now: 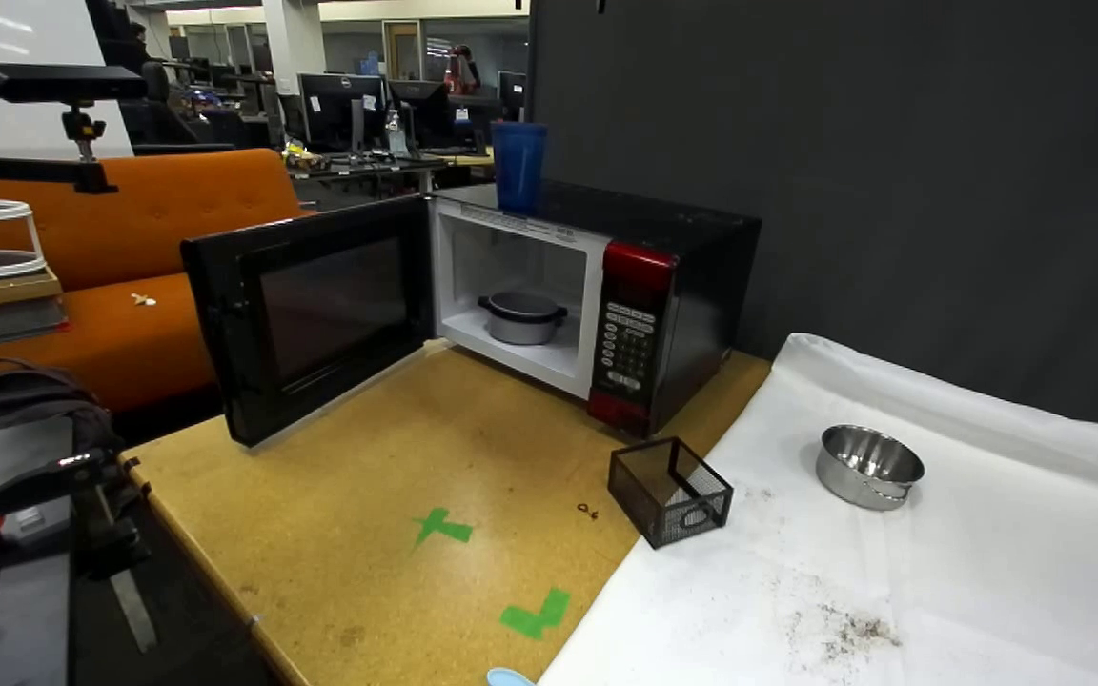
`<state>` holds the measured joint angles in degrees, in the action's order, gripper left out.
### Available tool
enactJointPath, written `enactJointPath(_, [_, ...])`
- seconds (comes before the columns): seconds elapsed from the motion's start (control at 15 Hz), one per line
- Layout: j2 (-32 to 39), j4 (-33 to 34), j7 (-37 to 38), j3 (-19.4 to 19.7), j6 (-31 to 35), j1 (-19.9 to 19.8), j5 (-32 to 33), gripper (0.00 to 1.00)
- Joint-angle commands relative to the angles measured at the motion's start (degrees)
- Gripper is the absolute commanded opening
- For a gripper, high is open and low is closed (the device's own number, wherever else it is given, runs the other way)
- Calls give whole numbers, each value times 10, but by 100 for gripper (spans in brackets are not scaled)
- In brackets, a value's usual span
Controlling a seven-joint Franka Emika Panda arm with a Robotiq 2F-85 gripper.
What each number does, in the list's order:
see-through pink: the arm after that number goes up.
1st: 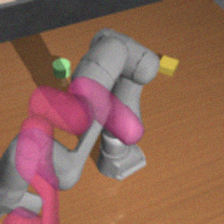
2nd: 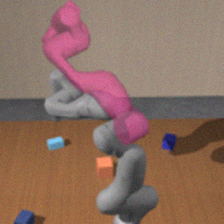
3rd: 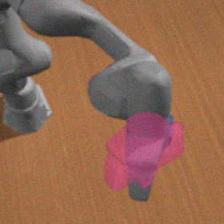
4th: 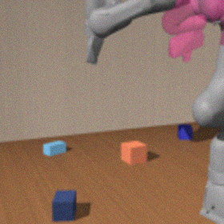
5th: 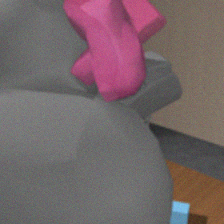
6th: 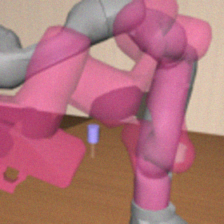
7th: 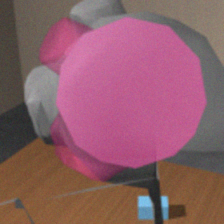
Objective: Pick up the marker and put it in the cup
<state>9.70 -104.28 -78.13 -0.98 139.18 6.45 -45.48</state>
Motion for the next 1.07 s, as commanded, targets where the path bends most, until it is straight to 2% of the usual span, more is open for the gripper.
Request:
enactJointPath(0.0, [-44,-23,48,-6,-22,-29,72,100])
enactJointPath(0.4, [-84,-70,117,2,-50,-55,176,100])
enactJointPath(1.0, [-120,-135,163,18,-82,-66,245,100])
